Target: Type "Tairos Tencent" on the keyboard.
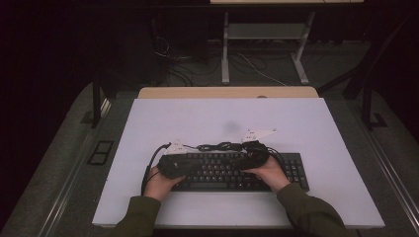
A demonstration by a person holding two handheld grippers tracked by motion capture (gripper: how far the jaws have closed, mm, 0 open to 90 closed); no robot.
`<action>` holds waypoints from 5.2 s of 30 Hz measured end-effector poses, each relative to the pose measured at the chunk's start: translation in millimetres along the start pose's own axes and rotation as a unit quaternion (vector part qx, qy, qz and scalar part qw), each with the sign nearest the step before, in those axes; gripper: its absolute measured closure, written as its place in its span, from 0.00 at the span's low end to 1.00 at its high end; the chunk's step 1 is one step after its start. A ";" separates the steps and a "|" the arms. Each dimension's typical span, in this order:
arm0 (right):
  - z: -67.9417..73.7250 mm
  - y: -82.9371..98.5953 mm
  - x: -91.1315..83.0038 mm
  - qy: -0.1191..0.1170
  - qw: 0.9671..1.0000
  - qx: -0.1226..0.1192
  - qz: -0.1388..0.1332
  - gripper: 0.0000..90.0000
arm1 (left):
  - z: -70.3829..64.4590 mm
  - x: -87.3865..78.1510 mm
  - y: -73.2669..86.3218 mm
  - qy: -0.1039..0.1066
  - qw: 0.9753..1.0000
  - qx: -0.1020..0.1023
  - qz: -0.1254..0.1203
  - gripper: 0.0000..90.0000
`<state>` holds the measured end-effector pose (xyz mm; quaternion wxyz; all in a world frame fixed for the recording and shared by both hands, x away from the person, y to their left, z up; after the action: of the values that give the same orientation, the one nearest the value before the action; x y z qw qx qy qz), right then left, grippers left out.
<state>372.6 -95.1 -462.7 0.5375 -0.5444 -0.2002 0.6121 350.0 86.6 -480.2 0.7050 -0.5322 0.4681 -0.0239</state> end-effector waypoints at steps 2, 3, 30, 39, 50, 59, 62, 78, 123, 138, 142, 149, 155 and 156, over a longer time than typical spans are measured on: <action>-0.1 0.0 0.0 0.000 1.000 0.000 0.000 0.33 | 0.6 -0.2 0.0 -0.001 1.000 -0.001 0.000 0.99; 0.0 0.0 0.0 0.000 1.000 0.000 0.000 0.33 | 1.2 -0.6 0.0 -0.001 1.000 0.001 0.001 0.99; 3.8 3.2 -2.6 -0.003 1.000 -0.009 0.014 0.55 | 5.3 -24.1 -2.2 0.001 0.999 -0.011 -0.045 0.64; 6.5 9.2 -1.7 -0.004 0.999 -0.015 0.040 0.74 | 8.2 -30.0 2.1 -0.006 0.998 -0.007 -0.059 0.42; 8.9 14.2 -1.8 -0.013 0.998 -0.023 0.061 0.94 | 4.3 -32.4 9.8 -0.001 0.998 -0.008 -0.063 0.26; 8.6 18.1 0.0 -0.018 0.997 -0.026 0.077 0.99 | 5.0 -33.0 12.5 0.001 0.998 -0.011 -0.063 0.17; 8.6 19.1 1.0 -0.017 0.996 -0.024 0.080 0.99 | 5.5 -32.7 13.1 0.000 0.998 -0.011 -0.063 0.17; 8.4 24.0 6.2 -0.013 0.995 -0.030 0.096 0.99 | 4.6 -31.6 13.8 0.002 0.998 -0.010 -0.059 0.17; 4.0 15.4 -3.7 -0.012 0.999 -0.013 0.047 0.57 | 5.3 -32.3 13.9 0.002 0.998 -0.006 -0.058 0.18; -7.8 18.0 -7.0 0.020 0.999 -0.001 0.032 0.32 | 8.5 -33.9 17.1 0.005 0.999 -0.007 -0.052 0.34; -9.3 18.7 -6.7 0.026 0.999 0.001 0.029 0.31 | 10.3 -34.2 18.8 0.007 0.999 -0.007 -0.046 0.45; -9.9 19.1 -7.0 0.027 0.999 0.002 0.032 0.31 | 12.8 -33.2 21.7 0.017 0.999 -0.014 -0.041 0.64; -10.0 18.9 -7.0 0.027 0.999 0.003 0.031 0.30 | 16.7 -33.3 22.8 0.015 0.999 -0.016 -0.038 0.82; -10.0 18.9 -7.0 0.028 0.999 0.003 0.031 0.30 | 17.3 -33.6 22.9 0.013 0.999 -0.015 -0.038 0.85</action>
<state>371.9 -111.1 -478.5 0.5249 -0.5656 -0.1664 0.6139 332.3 127.0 -476.6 0.6897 -0.5597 0.4567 -0.0505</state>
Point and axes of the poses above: each handheld gripper's, and its own axes: x roughly forward along the jaws, y roughly out of its underside, z roughly to its left, the point moved 7 cm from there along x, roughly forward along the jaws, and after that the axes turned 13 degrees about -y, right-handed, at the moved point
